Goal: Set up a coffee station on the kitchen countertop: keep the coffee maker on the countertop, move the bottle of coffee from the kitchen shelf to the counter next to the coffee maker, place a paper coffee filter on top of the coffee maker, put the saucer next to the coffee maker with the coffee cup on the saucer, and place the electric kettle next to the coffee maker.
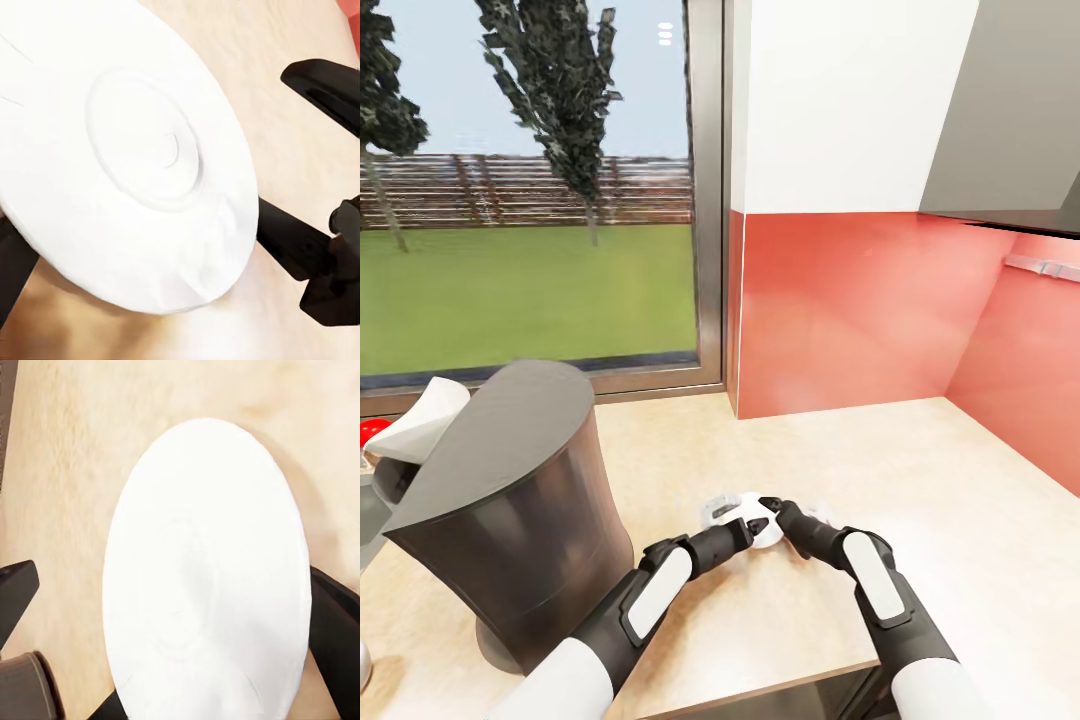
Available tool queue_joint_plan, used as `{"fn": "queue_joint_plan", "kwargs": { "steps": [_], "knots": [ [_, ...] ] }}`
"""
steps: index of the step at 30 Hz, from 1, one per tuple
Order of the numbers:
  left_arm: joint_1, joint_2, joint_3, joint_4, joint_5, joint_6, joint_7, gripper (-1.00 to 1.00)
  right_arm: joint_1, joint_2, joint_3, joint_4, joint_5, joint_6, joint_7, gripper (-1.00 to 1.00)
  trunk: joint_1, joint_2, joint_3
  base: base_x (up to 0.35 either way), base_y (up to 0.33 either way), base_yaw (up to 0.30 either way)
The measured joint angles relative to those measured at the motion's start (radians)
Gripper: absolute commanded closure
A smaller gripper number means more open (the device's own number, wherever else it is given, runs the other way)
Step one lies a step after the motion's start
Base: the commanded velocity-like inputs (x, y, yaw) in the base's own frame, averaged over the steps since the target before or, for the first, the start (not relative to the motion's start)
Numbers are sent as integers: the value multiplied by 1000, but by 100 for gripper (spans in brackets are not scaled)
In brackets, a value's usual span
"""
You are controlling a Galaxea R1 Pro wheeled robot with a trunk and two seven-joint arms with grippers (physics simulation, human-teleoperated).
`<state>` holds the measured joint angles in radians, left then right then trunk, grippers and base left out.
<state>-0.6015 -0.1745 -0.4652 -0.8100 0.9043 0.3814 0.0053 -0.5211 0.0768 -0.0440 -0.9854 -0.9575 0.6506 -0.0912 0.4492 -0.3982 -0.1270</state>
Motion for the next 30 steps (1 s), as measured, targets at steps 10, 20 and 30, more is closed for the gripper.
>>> {"fn": "queue_joint_plan", "kwargs": {
  "steps": [10,20,30],
  "knots": [
    [0,0,2,1,-6,-1,2,100,0,3,0,0,-1,1,0,-100,0,0,0,0,0,0],
    [0,0,7,1,-4,0,3,100,0,4,0,0,-3,1,-1,-100,0,0,0,0,0,0],
    [0,0,3,0,70,-2,2,100,0,4,-1,0,-4,2,-1,-100,0,0,0,0,0,0]
  ]
}}
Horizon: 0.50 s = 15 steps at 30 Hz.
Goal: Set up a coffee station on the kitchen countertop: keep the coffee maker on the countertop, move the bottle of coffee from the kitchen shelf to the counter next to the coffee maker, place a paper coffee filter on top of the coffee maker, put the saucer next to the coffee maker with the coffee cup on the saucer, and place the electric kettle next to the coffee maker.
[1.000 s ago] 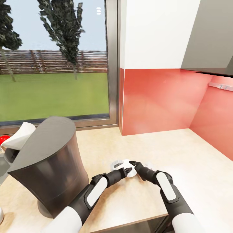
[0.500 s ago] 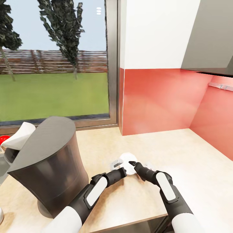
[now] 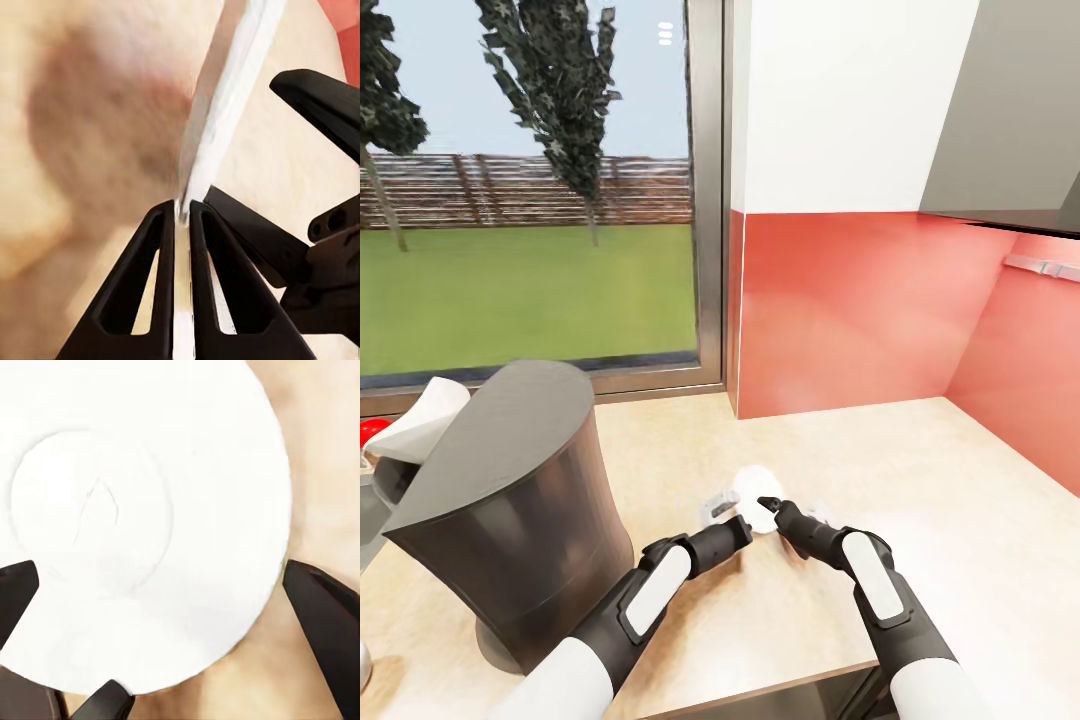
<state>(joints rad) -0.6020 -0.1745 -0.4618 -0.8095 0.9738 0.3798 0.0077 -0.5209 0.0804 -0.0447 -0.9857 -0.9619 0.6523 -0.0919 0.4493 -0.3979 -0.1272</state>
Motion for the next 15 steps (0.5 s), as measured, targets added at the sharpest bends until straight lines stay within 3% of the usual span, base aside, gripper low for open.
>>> {"fn": "queue_joint_plan", "kwargs": {
  "steps": [15],
  "knots": [
    [0,0,-1,0,1,0,-3,100,0,0,1,-1,0,0,0,-100,0,0,0,0,0,0]
  ]
}}
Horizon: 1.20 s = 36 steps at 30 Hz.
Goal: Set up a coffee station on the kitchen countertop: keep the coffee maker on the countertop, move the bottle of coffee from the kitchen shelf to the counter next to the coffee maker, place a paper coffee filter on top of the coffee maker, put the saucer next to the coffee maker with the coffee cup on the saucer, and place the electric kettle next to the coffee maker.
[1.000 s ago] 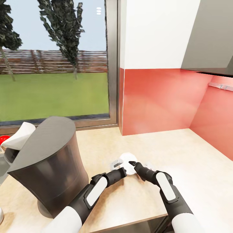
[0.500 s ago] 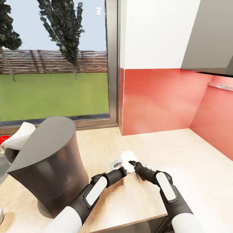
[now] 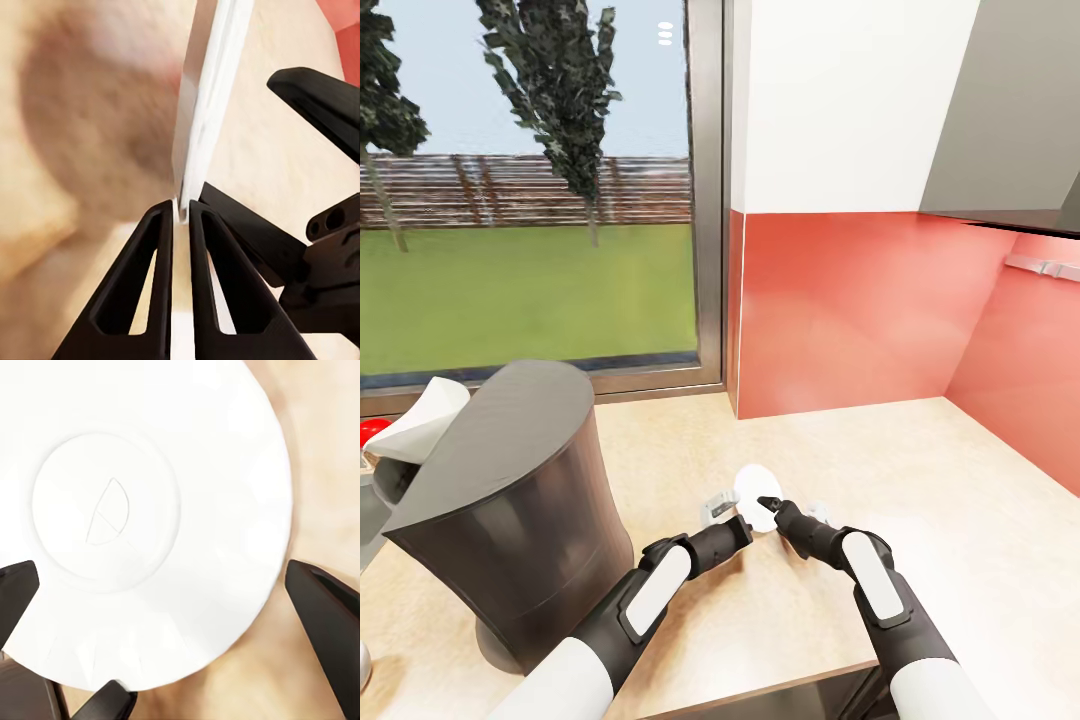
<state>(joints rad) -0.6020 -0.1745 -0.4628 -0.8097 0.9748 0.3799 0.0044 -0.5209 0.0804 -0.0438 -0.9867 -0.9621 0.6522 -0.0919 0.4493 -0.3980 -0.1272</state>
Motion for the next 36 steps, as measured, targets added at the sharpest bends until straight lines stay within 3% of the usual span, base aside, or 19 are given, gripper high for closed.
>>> {"fn": "queue_joint_plan", "kwargs": {
  "steps": [10,14,17,21,23,28,29,36],
  "knots": [
    [-1,0,-1,-42,1,3,-1,100,0,-7,-8,-10,-4,0,1,-100,0,0,0,0,0,0],
    [8,1,0,-98,1,10,-2,100,0,-60,-11,-91,10,0,0,-100,0,0,0,0,0,0],
    [10,3,-2,-102,2,11,-20,100,0,-79,-12,-141,13,0,1,-100,0,0,0,0,0,0],
    [11,21,-3,-102,0,12,-95,100,0,-97,-13,-180,15,0,1,-100,0,0,0,0,0,0],
    [13,61,-3,-101,-1,12,-177,100,0,-141,-13,-218,16,0,2,-100,0,0,0,0,0,0],
    [21,108,-6,-89,-8,11,-359,100,0,-158,-14,-242,22,-2,1,-100,0,0,0,0,0,0],
    [45,130,-7,-88,-11,9,-428,100,0,-179,-13,-247,31,-9,-2,-100,0,0,0,0,0,0],
    [64,138,-12,-89,-15,8,-472,100,0,-189,-13,-248,39,-45,-1,-100,0,0,0,-14,1,0]
  ]
}}
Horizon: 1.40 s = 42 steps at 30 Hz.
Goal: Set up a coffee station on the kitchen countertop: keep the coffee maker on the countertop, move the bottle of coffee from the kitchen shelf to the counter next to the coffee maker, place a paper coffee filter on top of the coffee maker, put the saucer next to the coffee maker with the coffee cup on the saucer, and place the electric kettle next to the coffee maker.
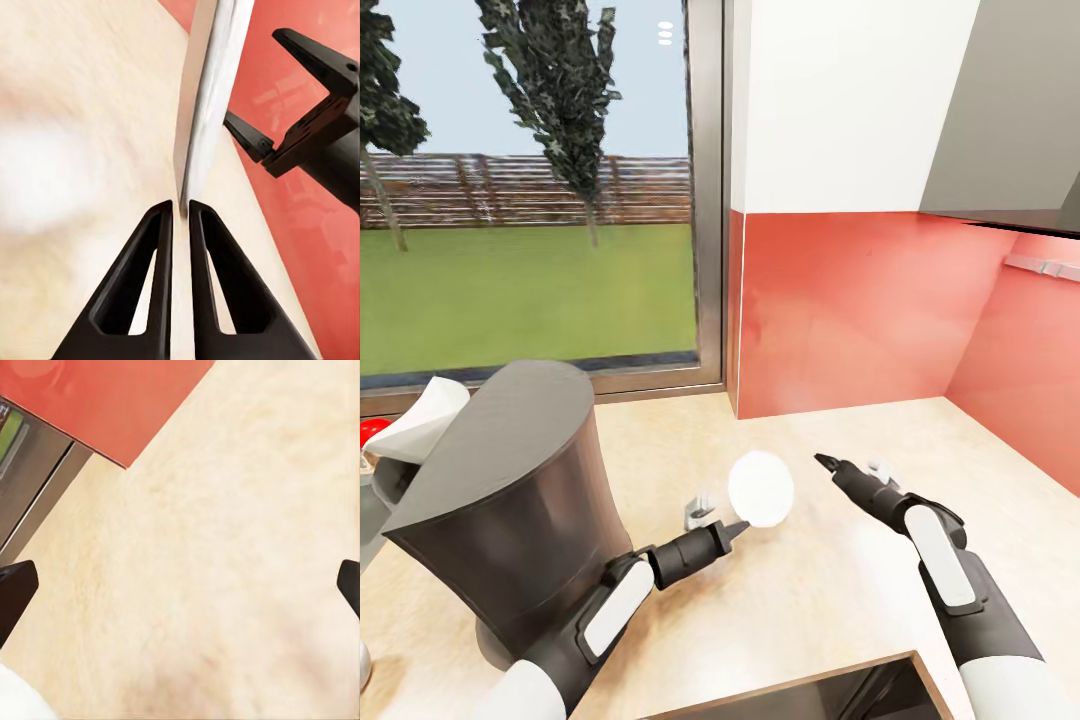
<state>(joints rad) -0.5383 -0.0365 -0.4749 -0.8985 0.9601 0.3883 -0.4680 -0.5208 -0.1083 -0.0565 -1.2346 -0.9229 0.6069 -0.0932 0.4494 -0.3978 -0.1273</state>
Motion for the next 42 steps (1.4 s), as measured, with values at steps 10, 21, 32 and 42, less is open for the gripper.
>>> {"fn": "queue_joint_plan", "kwargs": {
  "steps": [10,21,32,42],
  "knots": [
    [2,0,-1,0,0,0,-5,100,0,-1,2,0,1,-4,2,-100,0,0,0,-291,142,0],
    [6,-6,-65,-3,-2,-2,-5,100,0,1,2,1,2,-4,2,-100,1,0,0,-319,110,0],
    [6,-1,-72,0,4,-1,-4,100,0,0,2,2,1,-4,2,-100,1,0,0,-341,23,0],
    [5,1,-67,2,9,-1,-4,100,0,1,2,2,2,-4,2,-100,0,0,0,-307,198,0]
  ]
}}
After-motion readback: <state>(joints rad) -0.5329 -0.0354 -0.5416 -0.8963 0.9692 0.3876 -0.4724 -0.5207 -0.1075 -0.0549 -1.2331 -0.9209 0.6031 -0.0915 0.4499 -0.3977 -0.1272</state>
